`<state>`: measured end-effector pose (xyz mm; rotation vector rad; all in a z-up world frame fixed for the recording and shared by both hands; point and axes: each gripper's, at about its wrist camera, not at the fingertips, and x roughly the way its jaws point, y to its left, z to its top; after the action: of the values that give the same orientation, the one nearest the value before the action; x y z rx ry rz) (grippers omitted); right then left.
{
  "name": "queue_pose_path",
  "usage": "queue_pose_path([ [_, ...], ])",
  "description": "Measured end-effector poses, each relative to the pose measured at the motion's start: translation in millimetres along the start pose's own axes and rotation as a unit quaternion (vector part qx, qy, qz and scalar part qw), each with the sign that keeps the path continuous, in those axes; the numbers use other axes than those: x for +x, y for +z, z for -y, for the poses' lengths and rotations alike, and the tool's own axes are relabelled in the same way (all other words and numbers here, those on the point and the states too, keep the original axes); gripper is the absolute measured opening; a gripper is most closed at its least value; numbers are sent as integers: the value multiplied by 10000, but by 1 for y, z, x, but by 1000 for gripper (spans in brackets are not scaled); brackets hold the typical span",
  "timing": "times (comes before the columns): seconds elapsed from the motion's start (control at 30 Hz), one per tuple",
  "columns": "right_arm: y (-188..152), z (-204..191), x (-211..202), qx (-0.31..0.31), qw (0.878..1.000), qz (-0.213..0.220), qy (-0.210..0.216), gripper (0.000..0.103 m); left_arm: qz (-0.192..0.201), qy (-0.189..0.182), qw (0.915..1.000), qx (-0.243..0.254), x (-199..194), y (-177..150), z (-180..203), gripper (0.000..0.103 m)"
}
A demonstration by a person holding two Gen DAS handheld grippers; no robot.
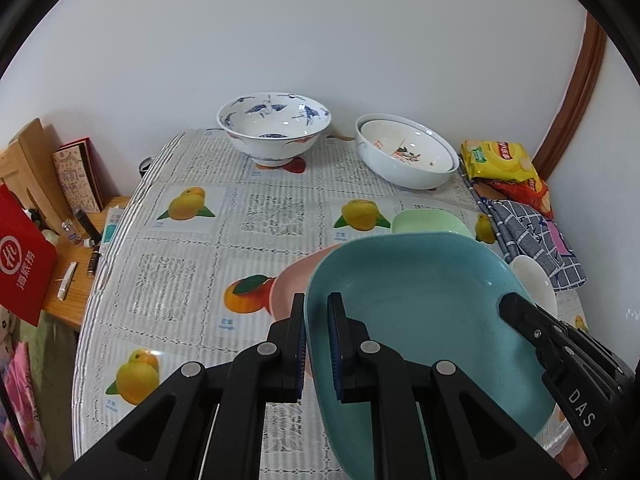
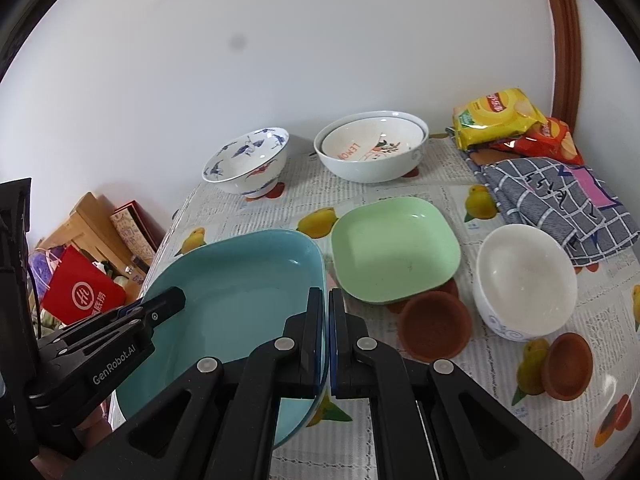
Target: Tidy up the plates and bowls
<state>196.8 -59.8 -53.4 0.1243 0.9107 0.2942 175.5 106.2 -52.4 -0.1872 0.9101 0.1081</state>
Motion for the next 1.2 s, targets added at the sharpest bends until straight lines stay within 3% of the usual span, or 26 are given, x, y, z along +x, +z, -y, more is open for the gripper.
queue_pose_path([
  [0.73, -20, 0, 61, -140, 9978, -650, -18, 3, -590, 119, 9979, -233, 57, -23, -21, 10],
  [1.2, -3, -7, 99, -468, 9958, -785, 10, 3, -729, 266, 9960, -451, 86, -12, -31, 10],
])
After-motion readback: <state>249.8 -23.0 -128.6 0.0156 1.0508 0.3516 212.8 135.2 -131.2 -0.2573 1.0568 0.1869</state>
